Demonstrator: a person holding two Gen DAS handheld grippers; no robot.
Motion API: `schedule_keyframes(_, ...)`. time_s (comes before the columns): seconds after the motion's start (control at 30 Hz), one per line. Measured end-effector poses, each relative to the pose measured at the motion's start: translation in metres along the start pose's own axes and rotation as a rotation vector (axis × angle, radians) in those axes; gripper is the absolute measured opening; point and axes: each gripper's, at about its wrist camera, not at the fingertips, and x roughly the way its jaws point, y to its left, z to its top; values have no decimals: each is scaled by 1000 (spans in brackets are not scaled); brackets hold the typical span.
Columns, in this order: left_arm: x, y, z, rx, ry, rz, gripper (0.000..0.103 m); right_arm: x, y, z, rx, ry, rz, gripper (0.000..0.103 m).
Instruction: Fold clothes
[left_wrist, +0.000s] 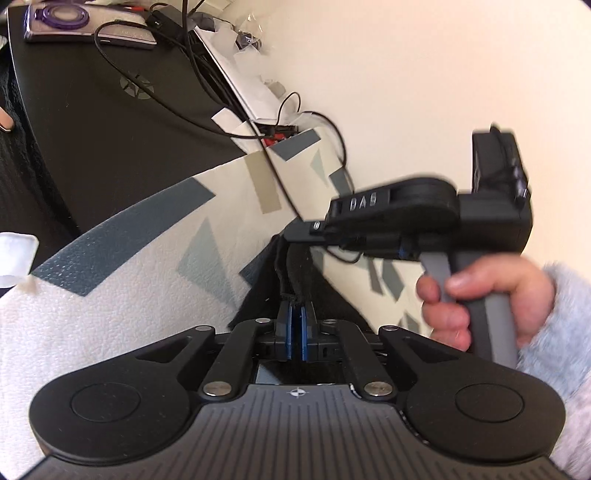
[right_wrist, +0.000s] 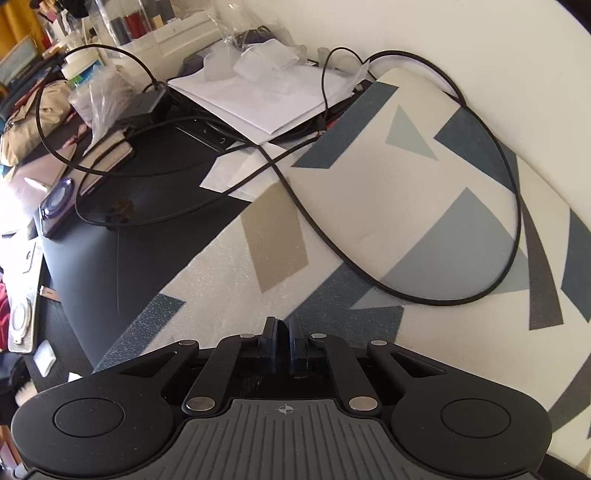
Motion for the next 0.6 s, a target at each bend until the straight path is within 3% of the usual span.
schedule_keyframes(0.2, 7, 4, -6, 33, 61, 106, 7, 6, 2, -4, 4, -3, -6, 6)
schedule_keyframes(0.27, 7, 9, -6, 1, 74, 102, 14, 2, 1, -5, -8, -15, -32, 21)
schedule_keyframes(0.33, 5, 9, -4, -3, 67, 108, 16, -6, -1, -6, -15, -41, -41, 26)
schedule_keyframes(0.43, 1, 6, -4, 23, 36, 129, 23, -21, -3, -10, -40, -72, -22, 26)
schedule_keyframes(0.6, 2, 3, -5, 65, 26, 148, 23, -31, -9, -24, -85, -82, -36, 26)
